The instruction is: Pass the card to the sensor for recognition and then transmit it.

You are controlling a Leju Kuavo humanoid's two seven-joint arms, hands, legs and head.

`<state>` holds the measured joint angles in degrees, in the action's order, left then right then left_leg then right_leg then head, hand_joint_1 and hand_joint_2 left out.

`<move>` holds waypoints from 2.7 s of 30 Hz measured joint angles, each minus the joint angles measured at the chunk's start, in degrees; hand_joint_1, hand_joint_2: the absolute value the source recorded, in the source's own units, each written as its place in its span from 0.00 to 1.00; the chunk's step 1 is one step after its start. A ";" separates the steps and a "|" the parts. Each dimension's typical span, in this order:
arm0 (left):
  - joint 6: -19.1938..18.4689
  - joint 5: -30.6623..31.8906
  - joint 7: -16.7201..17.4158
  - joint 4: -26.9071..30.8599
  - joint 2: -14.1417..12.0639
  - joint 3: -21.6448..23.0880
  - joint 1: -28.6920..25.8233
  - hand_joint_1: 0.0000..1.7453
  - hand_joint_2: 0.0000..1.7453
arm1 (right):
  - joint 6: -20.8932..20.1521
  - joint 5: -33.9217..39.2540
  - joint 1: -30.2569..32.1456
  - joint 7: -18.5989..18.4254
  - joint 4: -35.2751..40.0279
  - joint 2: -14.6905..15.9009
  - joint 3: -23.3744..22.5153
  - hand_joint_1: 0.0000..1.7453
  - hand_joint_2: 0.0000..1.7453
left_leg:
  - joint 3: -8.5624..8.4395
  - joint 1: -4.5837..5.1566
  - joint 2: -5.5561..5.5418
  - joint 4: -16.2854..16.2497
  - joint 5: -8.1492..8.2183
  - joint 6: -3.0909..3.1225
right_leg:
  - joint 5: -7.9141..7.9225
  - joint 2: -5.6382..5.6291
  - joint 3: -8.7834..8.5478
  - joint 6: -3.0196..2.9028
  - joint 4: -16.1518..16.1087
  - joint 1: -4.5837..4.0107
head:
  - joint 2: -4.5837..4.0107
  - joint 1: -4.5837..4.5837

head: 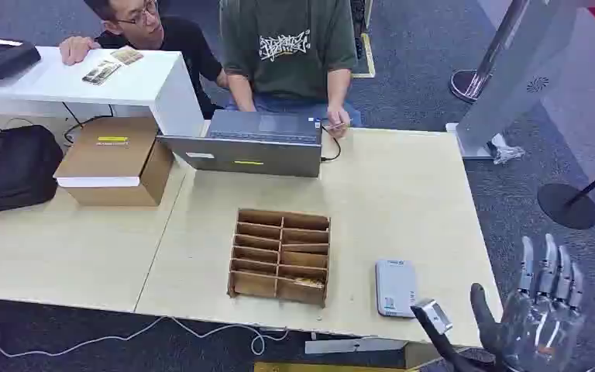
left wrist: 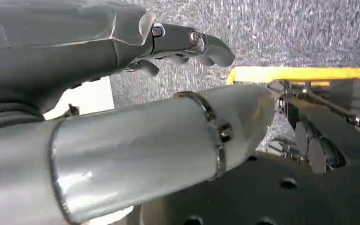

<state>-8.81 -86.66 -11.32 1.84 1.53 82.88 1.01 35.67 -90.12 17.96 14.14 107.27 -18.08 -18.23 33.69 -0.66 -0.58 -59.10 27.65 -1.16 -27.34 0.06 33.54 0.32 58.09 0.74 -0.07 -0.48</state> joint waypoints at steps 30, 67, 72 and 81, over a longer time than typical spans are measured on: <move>-1.48 4.46 1.03 -0.09 -1.03 0.33 0.50 0.00 0.00 | -1.73 -0.04 -17.86 -26.42 -17.05 9.44 19.16 0.00 1.00 | -0.15 -0.01 0.30 -0.02 -0.11 -0.06 | 0.15 -0.26 -0.02 -0.04 0.01 0.01 | 0.00 0.04; -1.33 8.06 4.13 0.11 -4.90 5.33 2.75 0.00 0.00 | 3.13 0.00 -57.01 -27.19 -60.63 15.08 34.80 0.00 1.00 | -0.07 -0.01 0.25 -0.03 -0.18 -0.12 | 0.20 -0.25 0.04 -0.08 0.04 0.00 | 0.00 0.02; -1.64 7.63 4.20 0.13 -5.05 5.33 2.80 0.00 0.00 | 3.13 0.00 -58.20 -27.25 -62.81 15.34 36.41 0.00 1.00 | -0.06 -0.01 0.25 -0.03 -0.17 -0.12 | 0.20 -0.24 0.05 -0.08 0.03 0.00 | 0.00 0.02; -1.99 7.23 4.28 0.13 -5.16 5.33 2.80 0.00 0.00 | 3.15 0.00 -58.93 -26.90 -64.02 15.58 37.33 0.00 1.00 | -0.06 -0.01 0.25 -0.04 -0.18 -0.12 | 0.20 -0.25 0.04 -0.08 0.03 0.00 | 0.00 0.02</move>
<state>-10.80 -79.43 -7.04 1.97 -3.63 88.21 3.81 38.82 -90.12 -40.96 -12.76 43.25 -2.49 19.10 33.63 -0.67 -0.33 -59.13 27.47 -1.28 -27.14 -0.18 33.58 0.24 58.13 0.74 -0.07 -0.46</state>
